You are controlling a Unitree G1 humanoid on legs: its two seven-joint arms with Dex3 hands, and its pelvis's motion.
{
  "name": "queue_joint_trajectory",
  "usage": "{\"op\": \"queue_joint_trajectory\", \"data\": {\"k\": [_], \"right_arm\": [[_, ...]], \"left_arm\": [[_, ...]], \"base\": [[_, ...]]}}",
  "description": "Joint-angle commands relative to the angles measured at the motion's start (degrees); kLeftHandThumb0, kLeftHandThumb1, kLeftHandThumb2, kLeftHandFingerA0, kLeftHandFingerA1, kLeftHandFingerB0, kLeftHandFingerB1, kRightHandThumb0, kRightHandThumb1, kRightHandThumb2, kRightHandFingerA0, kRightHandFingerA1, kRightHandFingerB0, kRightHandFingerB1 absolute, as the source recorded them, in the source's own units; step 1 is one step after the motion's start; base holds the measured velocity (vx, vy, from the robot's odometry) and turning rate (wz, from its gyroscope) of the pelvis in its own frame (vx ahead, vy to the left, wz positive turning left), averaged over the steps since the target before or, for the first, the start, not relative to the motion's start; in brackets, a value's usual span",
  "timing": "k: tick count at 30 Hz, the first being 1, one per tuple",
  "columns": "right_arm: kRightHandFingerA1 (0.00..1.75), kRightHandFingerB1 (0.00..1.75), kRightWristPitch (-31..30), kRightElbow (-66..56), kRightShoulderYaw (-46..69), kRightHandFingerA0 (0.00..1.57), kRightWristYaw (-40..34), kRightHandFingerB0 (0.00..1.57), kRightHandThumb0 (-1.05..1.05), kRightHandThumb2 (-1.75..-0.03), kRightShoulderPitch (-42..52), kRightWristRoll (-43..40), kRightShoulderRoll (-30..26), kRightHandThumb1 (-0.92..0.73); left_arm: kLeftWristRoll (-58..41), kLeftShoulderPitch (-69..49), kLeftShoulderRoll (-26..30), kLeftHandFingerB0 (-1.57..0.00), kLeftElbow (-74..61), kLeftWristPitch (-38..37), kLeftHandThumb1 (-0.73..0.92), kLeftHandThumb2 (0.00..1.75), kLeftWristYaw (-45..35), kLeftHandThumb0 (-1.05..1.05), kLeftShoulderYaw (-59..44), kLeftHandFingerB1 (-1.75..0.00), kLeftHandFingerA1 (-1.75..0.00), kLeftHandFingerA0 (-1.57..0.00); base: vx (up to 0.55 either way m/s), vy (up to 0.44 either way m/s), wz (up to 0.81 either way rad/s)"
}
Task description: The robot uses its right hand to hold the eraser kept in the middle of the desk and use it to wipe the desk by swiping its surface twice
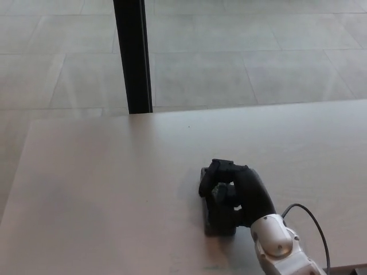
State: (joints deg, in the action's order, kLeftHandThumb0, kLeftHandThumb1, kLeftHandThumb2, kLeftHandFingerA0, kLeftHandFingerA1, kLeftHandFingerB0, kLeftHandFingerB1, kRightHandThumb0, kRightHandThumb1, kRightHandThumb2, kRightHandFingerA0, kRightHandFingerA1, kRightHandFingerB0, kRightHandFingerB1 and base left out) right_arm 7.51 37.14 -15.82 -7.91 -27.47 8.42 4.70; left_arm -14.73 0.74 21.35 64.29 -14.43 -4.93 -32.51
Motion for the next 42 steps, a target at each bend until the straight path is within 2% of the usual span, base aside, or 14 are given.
{"op": "queue_joint_trajectory", "data": {"k": [1,4,12,15,19,24,30,31,34,35,36,38,39,42], "right_arm": [[1.75,1.70,3.9,5.1,-4.0,0.98,0.2,0.80,-0.23,-1.29,4.1,7.5,-6.3,-0.49],[1.75,1.71,4.5,6.3,-5.7,0.99,0.2,0.81,-0.25,-1.36,4.3,9.0,-8.6,-0.44],[1.75,1.66,3.7,8.0,-3.9,0.92,0.6,0.77,-0.29,-1.22,4.7,7.6,-12.2,-0.51],[1.75,1.63,1.0,7.8,2.1,0.94,-1.4,0.83,-0.23,-1.20,5.1,3.7,-11.6,-0.52],[1.75,1.70,-0.6,6.9,10.6,0.97,-2.6,0.78,-0.22,-1.21,5.5,-1.5,-10.6,-0.53],[1.75,1.64,-2.7,5.2,21.1,1.03,-3.0,0.78,-0.21,-1.14,5.8,-7.5,-11.6,-0.57],[1.75,1.59,-2.6,4.3,29.8,1.01,-3.4,0.82,-0.23,-1.24,6.6,-9.6,-14.8,-0.47],[1.44,1.32,-2.6,4.3,30.5,1.25,-3.3,1.04,-0.32,-1.17,6.9,-9.2,-15.4,-0.47],[1.44,1.31,-3.1,4.1,31.3,1.26,-2.9,1.04,-0.33,-1.15,7.6,-7.5,-17.0,-0.45],[1.43,1.29,-2.3,5.0,31.5,1.26,-2.4,1.03,-0.33,-1.14,7.9,-7.2,-17.8,-0.46],[1.75,1.57,-0.5,6.1,31.6,1.00,-2.2,0.78,-0.24,-1.09,8.2,-6.9,-18.6,-0.49],[1.75,1.55,0.4,7.4,31.8,1.01,-1.5,0.85,-0.24,-1.11,8.5,-6.9,-20.4,-0.49],[1.75,1.52,0.3,8.1,32.1,0.97,-1.6,0.85,-0.22,-1.13,8.8,-6.7,-22.2,-0.47],[1.75,1.52,0.3,9.0,32.5,0.96,-1.9,0.83,-0.22,-1.12,8.7,-6.9,-24.1,-0.48]], "left_arm": [[-0.5,0.0,1.0,-0.51,-0.1,-1.6,0.72,0.61,0.8,-0.69,0.1,-0.78,-0.95,-0.55],[-0.4,-0.2,1.2,-0.51,-0.2,-1.6,0.74,0.61,0.6,-0.68,0.2,-0.78,-0.92,-0.53],[-0.7,0.3,0.6,-0.51,0.0,-1.7,0.74,0.61,0.3,-0.70,0.2,-0.80,-0.96,-0.55],[-1.2,0.1,0.7,-0.52,-0.1,-2.0,0.77,0.62,-0.3,-0.67,-0.2,-0.82,-0.95,-0.52],[-1.5,-0.4,0.4,-0.51,-0.6,-1.7,0.76,0.62,-0.3,-0.69,-0.5,-0.81,-0.96,-0.53],[-1.4,-0.7,0.6,-0.52,-0.2,-1.2,0.74,0.61,0.4,-0.70,-0.6,-0.80,-0.96,-0.56],[-1.5,-0.7,0.6,-0.50,0.1,-1.4,0.74,0.62,0.3,-0.72,-0.7,-0.79,-0.97,-0.58],[-1.3,-0.7,0.7,-0.49,0.2,-1.4,0.74,0.62,0.5,-0.72,-0.5,-0.77,-0.96,-0.57],[-1.4,-0.7,0.7,-0.53,0.6,-1.8,0.74,0.62,0.2,-0.71,-0.6,-0.80,-0.96,-0.57],[-1.3,-1.1,0.7,-0.49,0.0,-1.9,0.74,0.62,0.0,-0.73,-0.5,-0.78,-0.94,-0.55],[-1.4,-1.1,0.6,-0.52,0.0,-2.3,0.75,0.62,-0.1,-0.73,-0.7,-0.80,-0.97,-0.56],[-1.9,-1.5,0.3,-0.53,-0.8,-2.3,0.76,0.62,-0.4,-0.74,-0.9,-0.84,-0.99,-0.53],[-1.5,-1.1,0.8,-0.51,0.4,-2.2,0.75,0.63,0.0,-0.71,-0.8,-0.76,-0.95,-0.55],[-1.9,-1.2,0.7,-0.53,0.0,-2.1,0.75,0.63,-0.1,-0.73,-1.2,-0.80,-0.97,-0.55]], "base": [[0.00,0.000,0.00],[0.00,0.000,0.00],[0.00,0.000,0.00],[0.00,0.000,0.00],[0.00,0.000,0.00],[0.00,0.000,0.00],[0.00,0.000,0.00],[0.00,0.000,0.00],[0.00,0.000,0.00],[0.00,0.000,0.00],[0.00,0.000,0.00],[0.00,0.000,0.00],[0.00,0.000,0.00],[0.00,0.000,0.00]]}}
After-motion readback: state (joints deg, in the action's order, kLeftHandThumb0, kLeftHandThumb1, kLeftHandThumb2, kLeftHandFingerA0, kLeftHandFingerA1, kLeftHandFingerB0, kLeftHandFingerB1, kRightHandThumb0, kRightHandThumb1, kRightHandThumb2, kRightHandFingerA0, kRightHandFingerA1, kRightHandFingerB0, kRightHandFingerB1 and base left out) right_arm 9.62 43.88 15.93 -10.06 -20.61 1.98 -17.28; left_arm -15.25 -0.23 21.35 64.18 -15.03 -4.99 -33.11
